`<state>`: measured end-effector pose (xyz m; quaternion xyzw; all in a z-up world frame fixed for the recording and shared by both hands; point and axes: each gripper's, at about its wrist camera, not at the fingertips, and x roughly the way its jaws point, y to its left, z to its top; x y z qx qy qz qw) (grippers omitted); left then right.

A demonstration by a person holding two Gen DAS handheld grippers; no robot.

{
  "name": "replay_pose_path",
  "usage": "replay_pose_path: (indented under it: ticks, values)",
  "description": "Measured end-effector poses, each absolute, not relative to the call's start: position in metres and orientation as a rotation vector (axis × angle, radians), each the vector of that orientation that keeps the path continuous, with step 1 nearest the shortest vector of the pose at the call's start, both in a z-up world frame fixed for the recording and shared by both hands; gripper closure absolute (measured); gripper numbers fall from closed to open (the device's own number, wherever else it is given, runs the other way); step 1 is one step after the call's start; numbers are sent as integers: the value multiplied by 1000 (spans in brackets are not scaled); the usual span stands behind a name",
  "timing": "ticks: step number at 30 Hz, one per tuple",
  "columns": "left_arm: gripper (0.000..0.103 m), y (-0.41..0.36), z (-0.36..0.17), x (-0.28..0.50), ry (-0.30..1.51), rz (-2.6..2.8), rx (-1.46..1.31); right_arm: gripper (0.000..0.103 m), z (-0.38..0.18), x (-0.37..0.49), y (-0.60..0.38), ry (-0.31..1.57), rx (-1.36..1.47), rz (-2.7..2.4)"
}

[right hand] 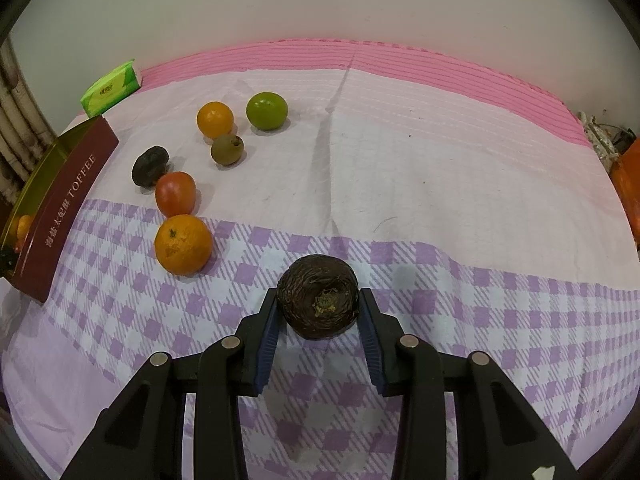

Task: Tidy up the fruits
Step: 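Carry the red tomato over the gold tray and release it with the left gripper, then lower the dark fruit into the gold tray and open the right gripper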

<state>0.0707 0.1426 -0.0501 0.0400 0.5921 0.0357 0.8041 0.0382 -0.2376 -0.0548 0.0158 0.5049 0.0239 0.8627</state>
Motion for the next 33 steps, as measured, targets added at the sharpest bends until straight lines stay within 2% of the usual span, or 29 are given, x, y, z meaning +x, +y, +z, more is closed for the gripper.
replay_pose_path:
  ticks: [5,6,8,10,18,22,33]
  values:
    - [69,139,-46,68,1257,80,103,68,-43,39,-229,1046,16,47]
    - [67,138,-45,68,1253,81,106,68,-41,39,-226,1044,5,51]
    - [53,138,-40,66,1241,67,91,68,-35,40,-220,1034,-9,55]
    - [48,138,-34,64,1220,58,84,68,-28,40,-213,1024,-25,66]
    - [40,135,2,53,1084,-2,42,68,5,51,-158,971,-37,234]
    - [29,154,28,43,989,73,13,68,14,57,-105,963,-47,390]
    - [29,222,32,26,998,283,-142,68,9,68,42,1010,-143,709]
